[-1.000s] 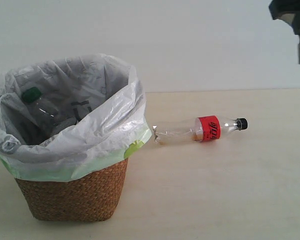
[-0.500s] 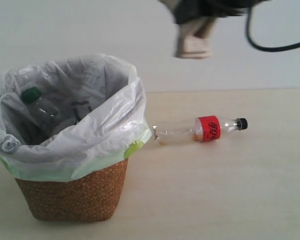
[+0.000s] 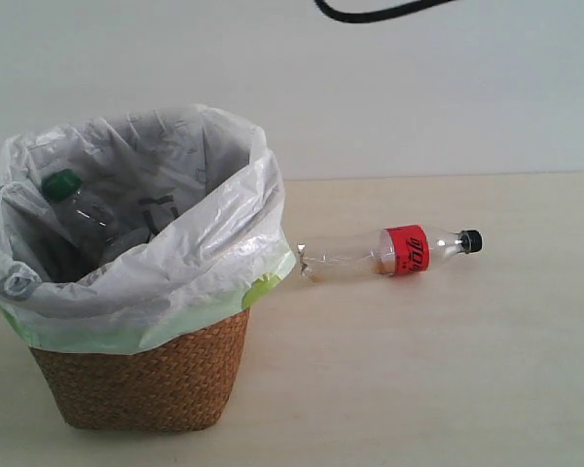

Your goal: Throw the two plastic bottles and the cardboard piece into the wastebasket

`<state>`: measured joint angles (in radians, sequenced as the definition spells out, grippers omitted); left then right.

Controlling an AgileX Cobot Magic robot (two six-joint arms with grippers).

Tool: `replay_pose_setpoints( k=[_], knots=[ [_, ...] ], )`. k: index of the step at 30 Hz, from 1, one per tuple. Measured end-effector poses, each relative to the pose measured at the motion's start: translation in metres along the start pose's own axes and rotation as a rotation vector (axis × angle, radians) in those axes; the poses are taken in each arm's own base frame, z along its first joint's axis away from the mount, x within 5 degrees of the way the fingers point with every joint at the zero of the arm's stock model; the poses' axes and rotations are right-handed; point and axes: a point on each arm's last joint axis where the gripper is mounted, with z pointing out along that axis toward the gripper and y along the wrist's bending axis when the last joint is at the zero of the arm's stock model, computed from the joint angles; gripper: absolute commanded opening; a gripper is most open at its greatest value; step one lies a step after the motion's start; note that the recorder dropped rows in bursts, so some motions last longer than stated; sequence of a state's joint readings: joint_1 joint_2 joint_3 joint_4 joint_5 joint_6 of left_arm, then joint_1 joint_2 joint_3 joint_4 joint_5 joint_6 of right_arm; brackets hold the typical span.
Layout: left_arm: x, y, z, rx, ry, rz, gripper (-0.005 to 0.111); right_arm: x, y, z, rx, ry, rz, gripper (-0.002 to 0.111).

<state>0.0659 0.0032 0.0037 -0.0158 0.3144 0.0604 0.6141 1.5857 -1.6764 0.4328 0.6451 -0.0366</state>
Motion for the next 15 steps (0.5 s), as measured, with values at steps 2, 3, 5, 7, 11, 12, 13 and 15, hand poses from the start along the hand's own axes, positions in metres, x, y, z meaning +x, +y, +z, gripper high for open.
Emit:
replay_pose_setpoints(
  k=[2, 3, 5, 7, 11, 12, 13, 15],
  knots=[
    [0.000, 0.000, 0.000, 0.000, 0.000, 0.000, 0.108, 0.000, -0.028, -0.006, 0.149, 0.057, -0.009, 0.065],
    [0.000, 0.000, 0.000, 0.000, 0.000, 0.000, 0.108, 0.002, -0.043, -0.011, 0.237, 0.096, -0.021, 0.065],
    [0.000, 0.000, 0.000, 0.000, 0.000, 0.000, 0.108, 0.004, -0.072, -0.022, 0.411, 0.178, -0.042, 0.065],
    [0.000, 0.000, 0.000, 0.000, 0.000, 0.000, 0.108, 0.007, -0.094, -0.034, 0.556, 0.261, -0.063, 0.065],
    [0.000, 0.000, 0.000, 0.000, 0.000, 0.000, 0.108, 0.012, -0.130, -0.052, 0.797, 0.376, -0.123, 0.065],
    [0.000, 0.000, 0.000, 0.000, 0.000, 0.000, 0.108, 0.014, -0.135, -0.054, 0.831, 0.392, -0.138, 0.065],
    [0.000, 0.000, 0.000, 0.000, 0.000, 0.000, 0.108, 0.017, -0.141, -0.053, 0.862, 0.413, -0.152, 0.065],
    [0.000, 0.000, 0.000, 0.000, 0.000, 0.000, 0.108, 0.023, -0.149, -0.049, 0.891, 0.442, -0.175, 0.065]
  ],
)
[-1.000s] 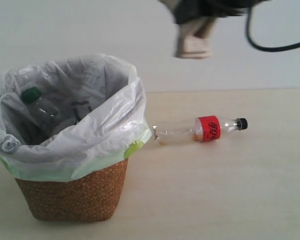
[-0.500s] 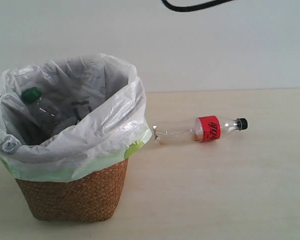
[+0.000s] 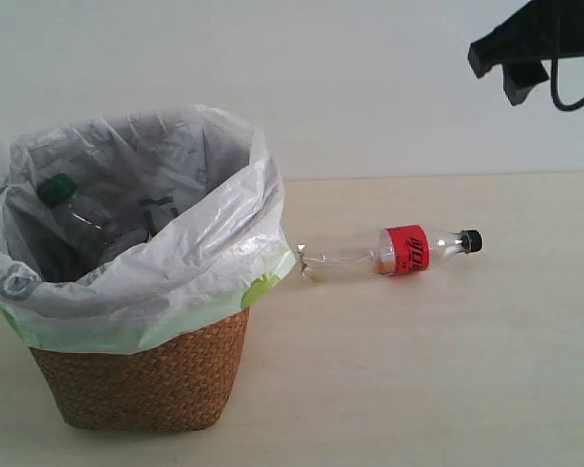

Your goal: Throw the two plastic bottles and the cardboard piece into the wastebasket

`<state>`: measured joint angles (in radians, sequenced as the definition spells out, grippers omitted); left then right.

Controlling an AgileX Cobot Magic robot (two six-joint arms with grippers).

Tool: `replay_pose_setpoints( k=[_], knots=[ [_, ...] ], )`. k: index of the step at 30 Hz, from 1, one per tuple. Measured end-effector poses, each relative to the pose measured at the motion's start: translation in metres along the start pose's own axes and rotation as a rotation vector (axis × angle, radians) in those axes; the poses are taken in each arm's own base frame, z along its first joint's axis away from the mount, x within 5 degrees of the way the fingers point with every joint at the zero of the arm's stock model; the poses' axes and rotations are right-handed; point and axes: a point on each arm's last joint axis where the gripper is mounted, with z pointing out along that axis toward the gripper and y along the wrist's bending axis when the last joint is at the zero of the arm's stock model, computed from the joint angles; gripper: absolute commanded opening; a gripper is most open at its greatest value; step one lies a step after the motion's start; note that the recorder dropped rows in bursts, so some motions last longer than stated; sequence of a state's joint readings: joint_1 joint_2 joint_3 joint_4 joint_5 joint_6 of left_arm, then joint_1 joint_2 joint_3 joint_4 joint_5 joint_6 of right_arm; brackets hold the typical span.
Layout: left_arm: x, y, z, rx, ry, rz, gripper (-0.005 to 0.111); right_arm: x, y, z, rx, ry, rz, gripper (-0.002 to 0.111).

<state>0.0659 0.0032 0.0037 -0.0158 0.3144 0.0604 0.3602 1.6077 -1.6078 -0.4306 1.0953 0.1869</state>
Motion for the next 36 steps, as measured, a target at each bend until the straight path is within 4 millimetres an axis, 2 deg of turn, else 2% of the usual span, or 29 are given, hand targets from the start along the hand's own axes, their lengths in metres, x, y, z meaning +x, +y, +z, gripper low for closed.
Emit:
replay_pose_setpoints(
  k=[5, 6, 8, 10, 13, 15, 20, 28, 36],
  knots=[
    [0.000, 0.000, 0.000, 0.000, 0.000, 0.000, 0.108, 0.006, 0.015, 0.036, -0.005, 0.040, -0.052, 0.065],
    [0.000, 0.000, 0.000, 0.000, 0.000, 0.000, 0.108, 0.008, 0.022, 0.054, -0.009, 0.081, -0.061, 0.065],
    [0.000, 0.000, 0.000, 0.000, 0.000, 0.000, 0.108, 0.011, 0.033, 0.077, -0.020, 0.139, -0.074, 0.065],
    [0.000, 0.000, 0.000, 0.000, 0.000, 0.000, 0.108, 0.018, 0.048, 0.113, -0.037, 0.236, -0.106, 0.065],
    [0.000, 0.000, 0.000, 0.000, 0.000, 0.000, 0.108, 0.017, 0.059, 0.137, -0.059, 0.320, -0.179, 0.065],
    [0.000, 0.000, 0.000, 0.000, 0.000, 0.000, 0.108, 0.009, 0.065, 0.143, -0.108, 0.325, -0.216, 0.065],
    [0.000, 0.000, 0.000, 0.000, 0.000, 0.000, 0.108, -0.017, 0.080, 0.140, -0.294, 0.193, -0.392, 0.065],
    [0.000, 0.000, 0.000, 0.000, 0.000, 0.000, 0.108, -0.010, 0.098, 0.162, -0.387, 0.188, -0.567, 0.065],
    [0.000, 0.000, 0.000, 0.000, 0.000, 0.000, 0.108, -0.011, 0.133, 0.163, -0.421, 0.099, -0.741, 0.065]
  ],
)
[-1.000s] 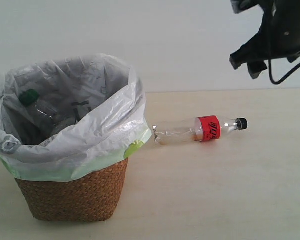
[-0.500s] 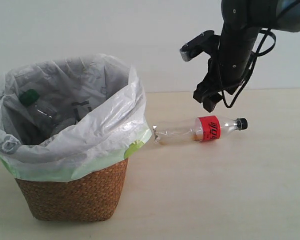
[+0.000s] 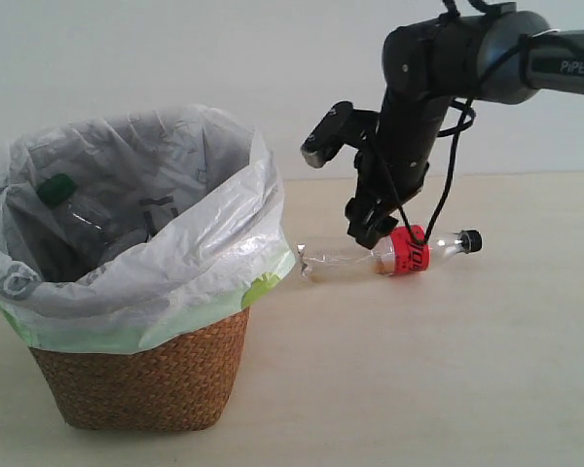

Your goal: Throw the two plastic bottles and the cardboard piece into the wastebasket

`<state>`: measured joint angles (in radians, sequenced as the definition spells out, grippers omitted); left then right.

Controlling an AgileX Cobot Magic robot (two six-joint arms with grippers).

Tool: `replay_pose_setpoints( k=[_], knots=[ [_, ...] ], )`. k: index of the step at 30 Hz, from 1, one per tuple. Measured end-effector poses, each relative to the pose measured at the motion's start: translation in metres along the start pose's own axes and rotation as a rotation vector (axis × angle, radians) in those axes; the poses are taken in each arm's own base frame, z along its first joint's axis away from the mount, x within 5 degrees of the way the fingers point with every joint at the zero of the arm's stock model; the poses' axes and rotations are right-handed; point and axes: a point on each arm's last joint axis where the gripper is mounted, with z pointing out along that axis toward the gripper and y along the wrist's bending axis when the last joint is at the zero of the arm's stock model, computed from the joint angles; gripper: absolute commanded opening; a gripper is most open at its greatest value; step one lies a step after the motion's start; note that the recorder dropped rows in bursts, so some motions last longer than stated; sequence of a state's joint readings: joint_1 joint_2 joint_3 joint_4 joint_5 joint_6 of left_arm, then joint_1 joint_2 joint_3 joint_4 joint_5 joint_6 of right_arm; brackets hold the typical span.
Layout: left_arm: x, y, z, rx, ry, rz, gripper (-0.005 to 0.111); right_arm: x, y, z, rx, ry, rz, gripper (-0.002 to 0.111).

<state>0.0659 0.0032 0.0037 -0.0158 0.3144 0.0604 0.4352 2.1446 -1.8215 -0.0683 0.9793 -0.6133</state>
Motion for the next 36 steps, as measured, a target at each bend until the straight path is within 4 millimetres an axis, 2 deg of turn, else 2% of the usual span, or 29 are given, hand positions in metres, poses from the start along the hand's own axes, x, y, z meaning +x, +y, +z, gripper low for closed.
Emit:
replay_pose_setpoints(
  k=[6, 15, 22, 30, 33, 36],
  knots=[
    [0.000, 0.000, 0.000, 0.000, 0.000, 0.000, 0.108, -0.014, 0.018, 0.009, 0.009, 0.005, -0.110, 0.065],
    [0.000, 0.000, 0.000, 0.000, 0.000, 0.000, 0.108, 0.000, 0.004, 0.014, 0.155, 0.166, -0.163, 0.065],
    [0.000, 0.000, 0.000, 0.000, 0.000, 0.000, 0.108, 0.010, -0.001, 0.038, 0.150, 0.229, -0.168, 0.065],
    [0.000, 0.000, 0.000, 0.000, 0.000, 0.000, 0.108, 0.011, -0.001, 0.070, 0.163, 0.238, -0.215, 0.065],
    [0.000, 0.000, 0.000, 0.000, 0.000, 0.000, 0.108, 0.015, 0.005, 0.089, 0.130, 0.262, -0.217, 0.065],
    [0.000, 0.000, 0.000, 0.000, 0.000, 0.000, 0.108, 0.014, 0.004, 0.091, 0.133, 0.259, -0.215, 0.065]
  ],
)
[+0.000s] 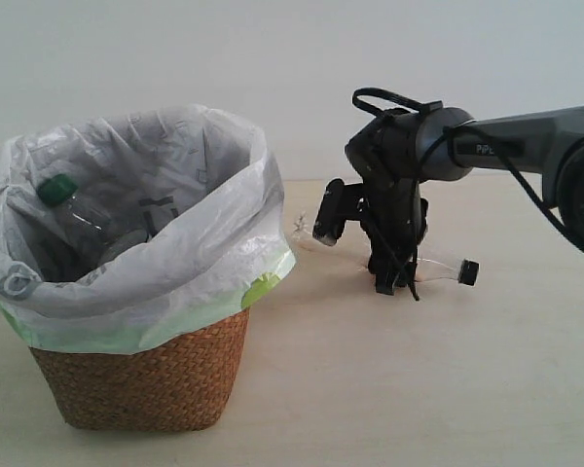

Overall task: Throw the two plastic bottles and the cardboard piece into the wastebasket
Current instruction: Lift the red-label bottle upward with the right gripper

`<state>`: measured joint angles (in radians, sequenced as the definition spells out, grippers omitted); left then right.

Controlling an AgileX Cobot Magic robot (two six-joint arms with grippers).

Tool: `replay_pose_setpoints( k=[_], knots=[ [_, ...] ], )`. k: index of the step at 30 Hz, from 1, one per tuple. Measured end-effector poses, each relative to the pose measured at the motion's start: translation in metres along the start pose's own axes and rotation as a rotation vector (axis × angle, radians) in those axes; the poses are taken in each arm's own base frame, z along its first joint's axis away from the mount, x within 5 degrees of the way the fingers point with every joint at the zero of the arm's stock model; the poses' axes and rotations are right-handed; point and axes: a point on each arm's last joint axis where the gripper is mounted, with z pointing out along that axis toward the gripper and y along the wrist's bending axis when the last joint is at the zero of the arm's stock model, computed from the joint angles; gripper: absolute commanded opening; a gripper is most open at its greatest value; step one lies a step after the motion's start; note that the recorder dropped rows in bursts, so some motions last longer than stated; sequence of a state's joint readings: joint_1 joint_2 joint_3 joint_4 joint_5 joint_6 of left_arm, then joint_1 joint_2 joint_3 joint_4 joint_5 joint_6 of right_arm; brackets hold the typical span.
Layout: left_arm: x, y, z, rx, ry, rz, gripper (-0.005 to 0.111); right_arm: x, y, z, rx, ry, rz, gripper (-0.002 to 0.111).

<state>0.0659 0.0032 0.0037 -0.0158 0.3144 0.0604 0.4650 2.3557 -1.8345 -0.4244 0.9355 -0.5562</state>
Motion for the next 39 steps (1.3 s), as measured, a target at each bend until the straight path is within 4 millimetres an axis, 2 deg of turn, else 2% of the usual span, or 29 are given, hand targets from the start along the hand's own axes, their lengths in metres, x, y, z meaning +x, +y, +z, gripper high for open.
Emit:
replay_pose_setpoints(
  k=[2, 4, 6, 7, 9, 13, 18, 21, 25, 30, 33, 39],
  knots=[
    [0.000, 0.000, 0.000, 0.000, 0.000, 0.000, 0.108, -0.001, 0.000, 0.001, -0.006, 0.000, 0.004, 0.064],
    [0.000, 0.000, 0.000, 0.000, 0.000, 0.000, 0.108, -0.001, 0.001, 0.001, -0.013, 0.002, 0.016, 0.056],
    [0.000, 0.000, 0.000, 0.000, 0.000, 0.000, 0.108, -0.001, 0.001, 0.002, -0.016, 0.003, 0.037, 0.039],
    [0.000, 0.000, 0.000, 0.000, 0.000, 0.000, 0.108, -0.001, 0.001, 0.002, -0.016, 0.003, 0.050, 0.023],
    [0.000, 0.000, 0.000, 0.000, 0.000, 0.000, 0.108, -0.001, 0.002, 0.001, -0.013, 0.001, 0.079, 0.000],
    [0.000, 0.000, 0.000, 0.000, 0.000, 0.000, 0.108, -0.003, 0.001, 0.001, -0.004, -0.005, 0.155, 0.000],
    [0.000, 0.000, 0.000, 0.000, 0.000, 0.000, 0.108, -0.008, -0.004, -0.012, 0.013, -0.106, 0.374, 0.000],
    [0.000, 0.000, 0.000, 0.000, 0.000, 0.000, 0.108, -0.007, -0.013, -0.034, 0.032, -0.166, 0.480, 0.000],
    [0.000, 0.000, 0.000, 0.000, 0.000, 0.000, 0.108, -0.003, -0.025, -0.079, 0.030, -0.286, 0.582, 0.000],
    [0.000, 0.000, 0.000, 0.000, 0.000, 0.000, 0.108, -0.002, -0.027, -0.123, -0.047, -0.456, 0.685, 0.000],
    [0.000, 0.000, 0.000, 0.000, 0.000, 0.000, 0.108, 0.005, -0.019, -0.131, -0.059, -0.516, 0.712, 0.000],
    [0.000, 0.000, 0.000, 0.000, 0.000, 0.000, 0.108, 0.027, 0.011, -0.124, -0.042, -0.611, 0.755, 0.000]
  ],
)
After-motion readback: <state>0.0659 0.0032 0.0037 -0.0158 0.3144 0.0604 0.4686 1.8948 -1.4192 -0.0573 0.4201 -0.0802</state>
